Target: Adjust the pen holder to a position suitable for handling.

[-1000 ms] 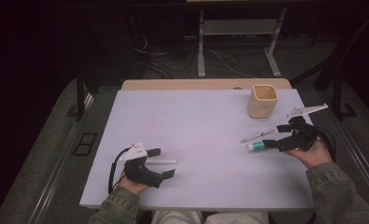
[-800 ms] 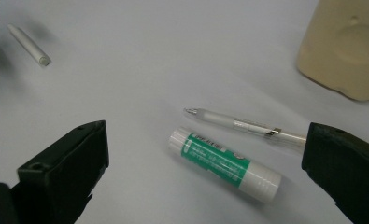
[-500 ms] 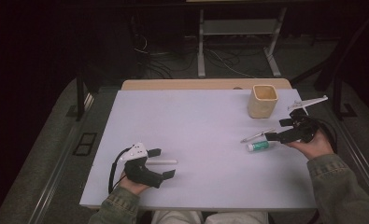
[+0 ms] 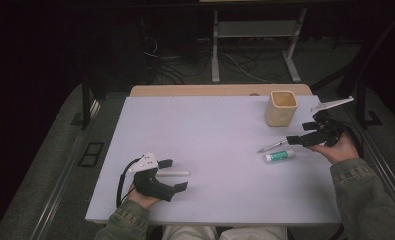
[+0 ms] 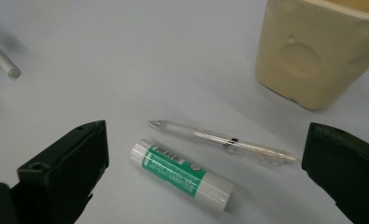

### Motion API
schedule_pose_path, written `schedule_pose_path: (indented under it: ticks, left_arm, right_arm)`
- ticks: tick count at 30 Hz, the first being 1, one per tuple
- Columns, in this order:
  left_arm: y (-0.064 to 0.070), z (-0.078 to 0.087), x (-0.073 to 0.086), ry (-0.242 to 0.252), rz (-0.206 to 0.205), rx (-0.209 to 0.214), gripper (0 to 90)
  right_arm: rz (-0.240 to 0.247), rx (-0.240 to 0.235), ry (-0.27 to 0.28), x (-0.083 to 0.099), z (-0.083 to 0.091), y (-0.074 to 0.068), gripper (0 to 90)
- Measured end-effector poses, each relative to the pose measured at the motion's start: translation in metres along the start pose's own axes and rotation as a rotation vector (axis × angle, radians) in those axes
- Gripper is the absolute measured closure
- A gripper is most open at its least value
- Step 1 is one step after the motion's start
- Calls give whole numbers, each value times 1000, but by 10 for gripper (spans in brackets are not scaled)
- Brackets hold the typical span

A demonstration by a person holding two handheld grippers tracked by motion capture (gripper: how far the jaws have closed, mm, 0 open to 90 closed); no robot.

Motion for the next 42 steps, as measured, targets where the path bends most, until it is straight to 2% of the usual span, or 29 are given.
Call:
schedule_pose_path:
  ticks: [13,26,31,42]
  left_arm:
    - [0,-1,0,0,5,1,0]
    - [0,-1,0,1,4,3,0]
    - [0,-1,0,-1,4,4,0]
    - [0,-1,0,-2,5,5,0]
  right_arm:
    - [-11,33,3,-6,1,18,3]
    - [-15,63,37,-12,-3,41,3]
    - [-23,61,53,-10,-6,49,3]
    - [-61,82,48,-2,-17,70,3]
Point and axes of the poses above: each handheld gripper's, and its own axes: z roughly backward along the jaws, x roughly out of its underside, y roughly to its right, the point moved 2 cm from there along -z, roughly forward along the jaws, and after that the axes turned 13 degrees about y, right-handed, at the moved point
